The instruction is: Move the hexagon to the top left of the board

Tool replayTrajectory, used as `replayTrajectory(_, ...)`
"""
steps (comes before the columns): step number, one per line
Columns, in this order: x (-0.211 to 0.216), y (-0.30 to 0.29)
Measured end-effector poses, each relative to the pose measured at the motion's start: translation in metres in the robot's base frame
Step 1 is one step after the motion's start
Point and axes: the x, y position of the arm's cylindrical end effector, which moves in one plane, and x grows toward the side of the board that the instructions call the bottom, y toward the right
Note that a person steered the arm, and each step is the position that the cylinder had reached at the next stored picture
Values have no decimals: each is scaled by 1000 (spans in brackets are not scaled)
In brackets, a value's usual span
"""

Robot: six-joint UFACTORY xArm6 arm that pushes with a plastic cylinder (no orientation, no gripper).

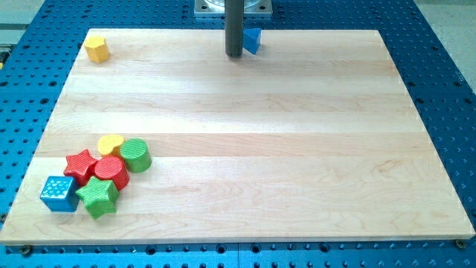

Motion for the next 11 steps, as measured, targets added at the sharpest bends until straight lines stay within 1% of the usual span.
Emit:
replayTrajectory(1, 27, -33)
replayTrajectory(2, 77, -110)
replayTrajectory(3, 83, -225)
replayTrajectory(4, 62, -274)
replayTrajectory(5, 13, -301)
replayTrajectory(6, 6, -296)
replayTrajectory(9, 6, -290)
replayTrajectory(11, 31, -287)
